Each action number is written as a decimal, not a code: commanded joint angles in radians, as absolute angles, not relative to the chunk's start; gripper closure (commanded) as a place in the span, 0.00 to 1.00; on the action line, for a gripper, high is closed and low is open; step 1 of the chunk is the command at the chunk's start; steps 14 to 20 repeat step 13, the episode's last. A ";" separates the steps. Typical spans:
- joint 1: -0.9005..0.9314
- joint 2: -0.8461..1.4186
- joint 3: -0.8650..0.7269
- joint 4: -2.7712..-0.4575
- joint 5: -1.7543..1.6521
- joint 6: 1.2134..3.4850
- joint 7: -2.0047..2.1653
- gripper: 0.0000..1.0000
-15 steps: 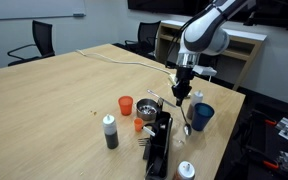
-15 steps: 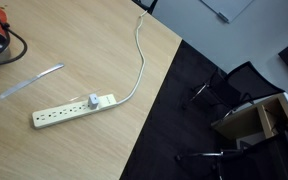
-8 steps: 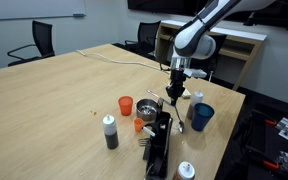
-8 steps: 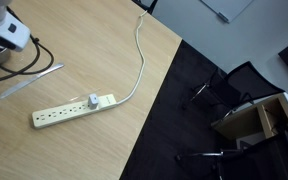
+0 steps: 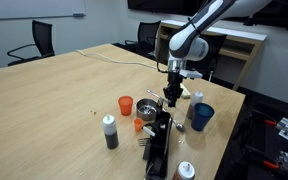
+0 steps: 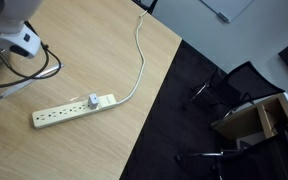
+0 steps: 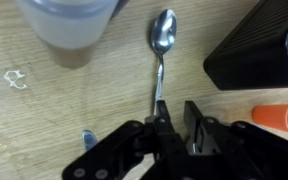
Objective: Remove the spoon from the rack and put it on the table
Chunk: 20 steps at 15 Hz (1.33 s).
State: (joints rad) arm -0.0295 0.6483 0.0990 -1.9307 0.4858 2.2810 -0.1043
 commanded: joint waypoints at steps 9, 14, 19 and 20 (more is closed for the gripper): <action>-0.044 0.654 0.112 -1.911 0.475 2.270 -0.090 0.30; -0.044 0.654 0.112 -1.911 0.475 2.270 -0.090 0.30; -0.044 0.654 0.112 -1.911 0.475 2.270 -0.090 0.30; -0.044 0.654 0.112 -1.911 0.475 2.270 -0.090 0.30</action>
